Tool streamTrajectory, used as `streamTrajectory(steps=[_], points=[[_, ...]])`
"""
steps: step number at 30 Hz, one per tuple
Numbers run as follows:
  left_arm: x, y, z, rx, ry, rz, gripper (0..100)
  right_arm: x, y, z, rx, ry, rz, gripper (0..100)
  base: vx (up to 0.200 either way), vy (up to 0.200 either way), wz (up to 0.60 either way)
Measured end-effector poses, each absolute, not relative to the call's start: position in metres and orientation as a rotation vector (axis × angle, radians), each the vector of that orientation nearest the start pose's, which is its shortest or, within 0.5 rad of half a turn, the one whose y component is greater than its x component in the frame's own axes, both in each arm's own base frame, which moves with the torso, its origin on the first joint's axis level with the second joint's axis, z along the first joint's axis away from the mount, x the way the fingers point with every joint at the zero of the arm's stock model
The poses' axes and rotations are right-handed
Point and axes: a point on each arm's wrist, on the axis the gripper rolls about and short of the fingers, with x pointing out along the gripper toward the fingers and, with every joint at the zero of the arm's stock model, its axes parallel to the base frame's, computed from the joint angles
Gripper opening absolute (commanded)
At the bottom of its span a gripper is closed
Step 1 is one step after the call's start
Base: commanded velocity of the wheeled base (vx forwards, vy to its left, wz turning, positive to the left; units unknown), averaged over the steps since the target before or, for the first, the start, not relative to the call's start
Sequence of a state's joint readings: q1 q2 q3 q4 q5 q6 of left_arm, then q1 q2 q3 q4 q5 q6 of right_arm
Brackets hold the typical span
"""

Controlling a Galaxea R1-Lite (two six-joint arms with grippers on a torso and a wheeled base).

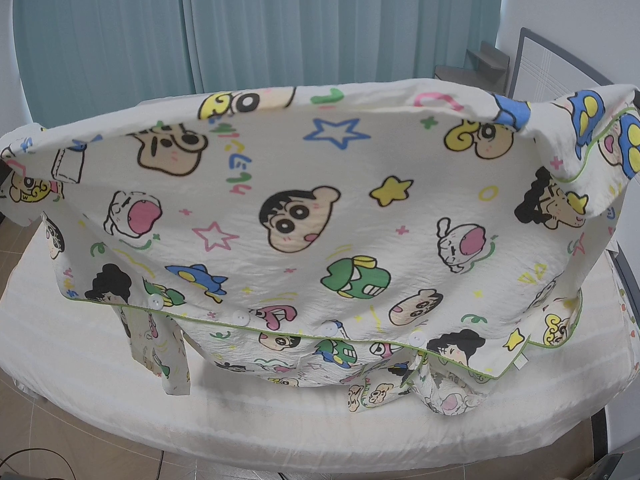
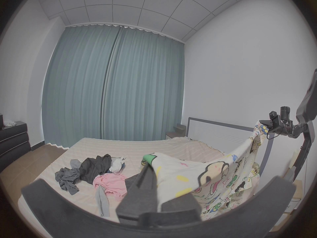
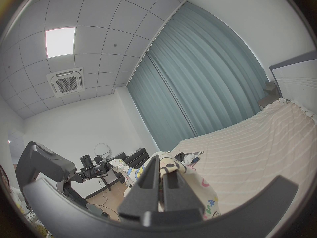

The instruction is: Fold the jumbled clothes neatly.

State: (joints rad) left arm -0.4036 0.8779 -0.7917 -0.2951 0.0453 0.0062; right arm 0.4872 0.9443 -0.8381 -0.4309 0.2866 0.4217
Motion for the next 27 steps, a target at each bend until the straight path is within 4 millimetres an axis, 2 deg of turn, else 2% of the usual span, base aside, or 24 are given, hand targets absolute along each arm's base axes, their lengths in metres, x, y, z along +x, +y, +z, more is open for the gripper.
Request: streamTrajectory(steps=[4, 25, 27], points=[[0.0828, -0.0343, 0.3107, -0.040, -0.201, -0.357, 0, 0.0873, 0.0534, 0.3314, 0.430, -0.163, 0.825, 0, 0.000, 0.000, 0.00], [0.0796, -0.0330, 0.3090, -0.040, -0.203, -0.358, 0, 0.0807, 0.0498, 0.3353, 0.432, -0.190, 0.830, 0, -0.200, 0.000, 0.00], [0.0785, -0.0326, 0.3091, -0.041, -0.205, -0.359, 0, 0.0785, 0.0487, 0.3361, 0.432, -0.197, 0.832, 0, 0.000, 0.000, 0.00]])
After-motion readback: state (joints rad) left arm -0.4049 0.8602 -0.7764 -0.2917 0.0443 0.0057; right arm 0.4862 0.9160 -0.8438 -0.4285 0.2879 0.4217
